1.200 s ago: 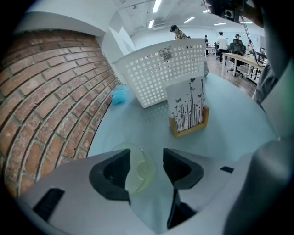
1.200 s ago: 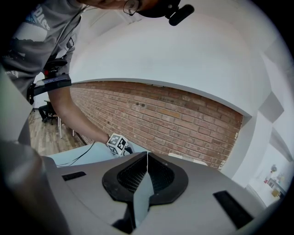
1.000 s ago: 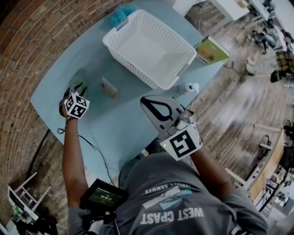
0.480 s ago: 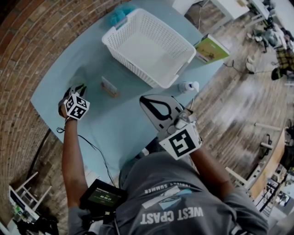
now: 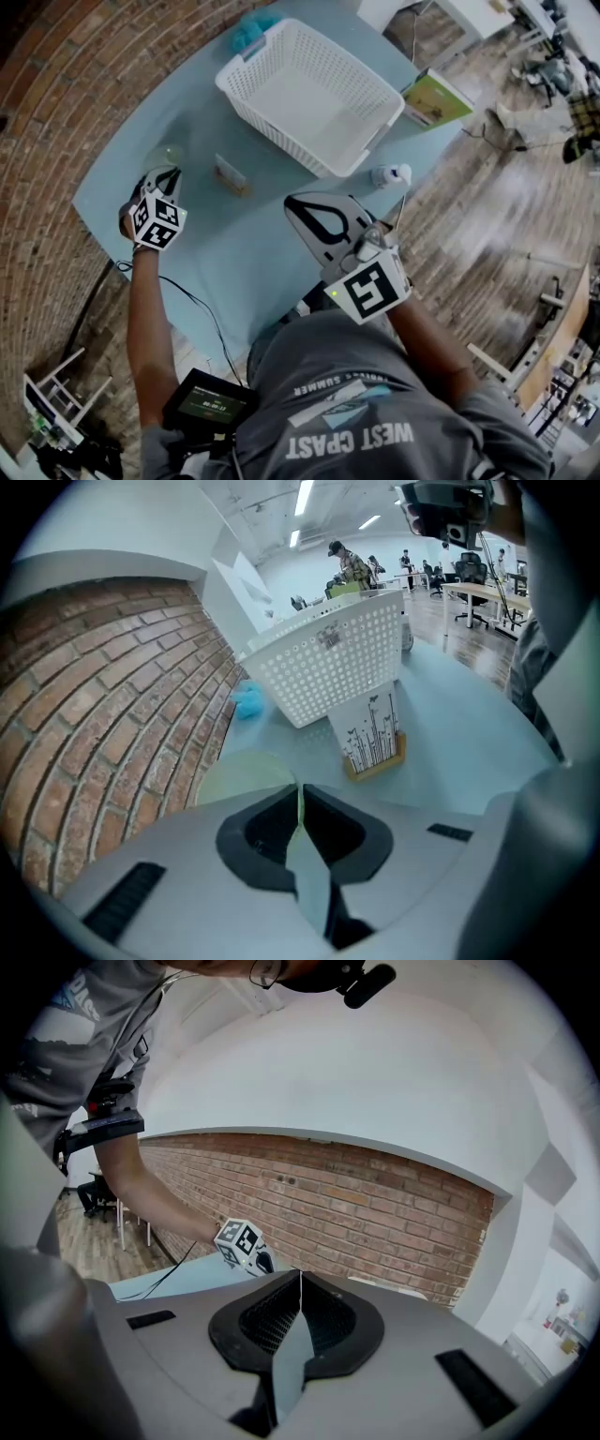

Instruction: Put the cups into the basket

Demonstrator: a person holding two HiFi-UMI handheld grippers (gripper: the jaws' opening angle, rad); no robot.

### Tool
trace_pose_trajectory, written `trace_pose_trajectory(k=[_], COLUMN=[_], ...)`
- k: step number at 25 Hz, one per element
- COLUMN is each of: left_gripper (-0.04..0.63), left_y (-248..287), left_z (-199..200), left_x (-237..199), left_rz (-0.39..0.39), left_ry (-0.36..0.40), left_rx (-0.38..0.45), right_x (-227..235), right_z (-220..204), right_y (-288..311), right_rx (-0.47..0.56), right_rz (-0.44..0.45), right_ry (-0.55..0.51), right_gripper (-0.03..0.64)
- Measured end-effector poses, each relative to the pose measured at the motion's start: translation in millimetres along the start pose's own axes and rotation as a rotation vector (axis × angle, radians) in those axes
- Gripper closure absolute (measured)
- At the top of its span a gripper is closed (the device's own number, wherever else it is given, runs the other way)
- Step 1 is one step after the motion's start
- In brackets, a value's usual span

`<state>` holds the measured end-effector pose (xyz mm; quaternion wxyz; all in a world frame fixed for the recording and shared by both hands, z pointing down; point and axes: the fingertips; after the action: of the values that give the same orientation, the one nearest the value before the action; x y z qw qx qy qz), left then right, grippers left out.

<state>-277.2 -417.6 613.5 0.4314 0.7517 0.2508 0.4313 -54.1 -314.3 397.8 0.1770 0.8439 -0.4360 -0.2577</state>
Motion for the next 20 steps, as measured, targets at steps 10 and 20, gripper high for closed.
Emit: trace_pose_trajectory(k=[10,20], left_gripper=[0.575,0.577], left_y=[-56,-109], left_z=[47,112], left_x=[-18,-28], left_rz=[0.055,0.11], left_ry=[0.056,0.153], left_rx=[0.086,0.188], right_x=[-2,4], right_z=[0,-6], right_y=[-11,-30], right_rx=[0.018,0.025], right_rz=[-0.017,-0.055], right_ry=[0.014,0.035], right_gripper=[0.603,0.603])
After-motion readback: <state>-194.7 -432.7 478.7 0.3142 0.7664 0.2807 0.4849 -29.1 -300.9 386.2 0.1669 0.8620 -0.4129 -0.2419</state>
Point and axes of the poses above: the fingertips, and each gripper's own axes: y forward along the fingers, x to its right, z out of its top, and after that the axes turned 14 degrees about -x, right-handed
